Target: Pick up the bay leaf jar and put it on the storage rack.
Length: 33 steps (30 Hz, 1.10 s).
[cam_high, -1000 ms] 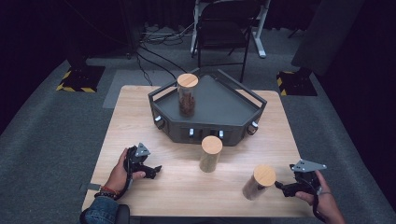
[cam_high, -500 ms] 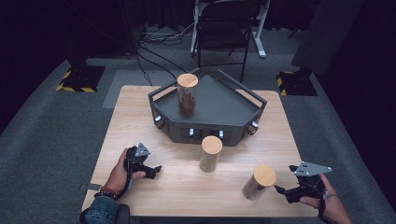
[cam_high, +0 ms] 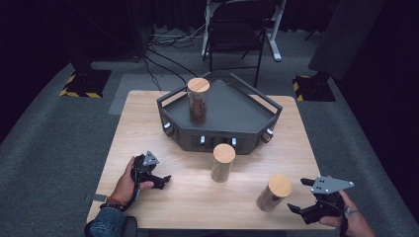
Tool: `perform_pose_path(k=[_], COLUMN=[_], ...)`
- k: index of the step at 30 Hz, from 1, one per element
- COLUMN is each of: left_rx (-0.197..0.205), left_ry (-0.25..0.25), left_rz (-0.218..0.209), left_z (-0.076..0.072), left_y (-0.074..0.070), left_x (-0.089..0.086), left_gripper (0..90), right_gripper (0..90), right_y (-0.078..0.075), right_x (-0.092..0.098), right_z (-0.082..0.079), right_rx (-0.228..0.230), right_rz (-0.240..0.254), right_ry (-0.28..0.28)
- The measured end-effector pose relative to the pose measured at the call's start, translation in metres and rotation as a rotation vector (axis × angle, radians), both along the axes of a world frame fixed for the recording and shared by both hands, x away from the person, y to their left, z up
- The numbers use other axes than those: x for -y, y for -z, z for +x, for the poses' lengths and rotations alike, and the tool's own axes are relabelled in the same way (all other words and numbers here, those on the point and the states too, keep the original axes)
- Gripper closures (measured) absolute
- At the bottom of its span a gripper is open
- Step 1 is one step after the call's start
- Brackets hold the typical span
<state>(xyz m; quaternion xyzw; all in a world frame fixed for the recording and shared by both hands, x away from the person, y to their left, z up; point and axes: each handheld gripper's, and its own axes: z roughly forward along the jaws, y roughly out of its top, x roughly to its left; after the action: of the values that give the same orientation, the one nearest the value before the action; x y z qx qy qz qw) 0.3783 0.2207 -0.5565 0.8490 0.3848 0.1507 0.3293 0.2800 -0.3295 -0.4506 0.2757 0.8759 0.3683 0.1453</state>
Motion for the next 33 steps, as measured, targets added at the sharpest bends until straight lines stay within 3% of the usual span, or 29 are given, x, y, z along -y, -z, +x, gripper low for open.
perform_pose_path(k=[9,13,22,25,33], left_rx=[0.0,0.0,0.0,0.001,0.001], left_ry=[0.0,0.0,-0.002,-0.005,-0.006], left_rz=[0.0,0.0,0.0,-0.001,-0.001], left_z=[0.0,0.0,0.0,-0.001,-0.001], left_y=[0.0,0.0,0.0,0.0,0.0], left_x=[0.0,0.0,0.0,0.0,0.0], left_gripper=[0.1,0.1,0.1,0.2,0.2], right_gripper=[2.4,2.1,2.1,2.0,2.0], right_y=[-0.01,-0.015,-0.025,-0.032,-0.038], right_x=[-0.013,-0.014,-0.027,-0.029,-0.043], right_z=[-0.004,-0.003,0.001,0.002,0.01], right_rx=[0.018,0.022,0.027,0.031,0.029], right_rz=[0.024,0.059,0.053,0.079,0.057], right_ry=[0.007,0.0,-0.007,-0.017,-0.026])
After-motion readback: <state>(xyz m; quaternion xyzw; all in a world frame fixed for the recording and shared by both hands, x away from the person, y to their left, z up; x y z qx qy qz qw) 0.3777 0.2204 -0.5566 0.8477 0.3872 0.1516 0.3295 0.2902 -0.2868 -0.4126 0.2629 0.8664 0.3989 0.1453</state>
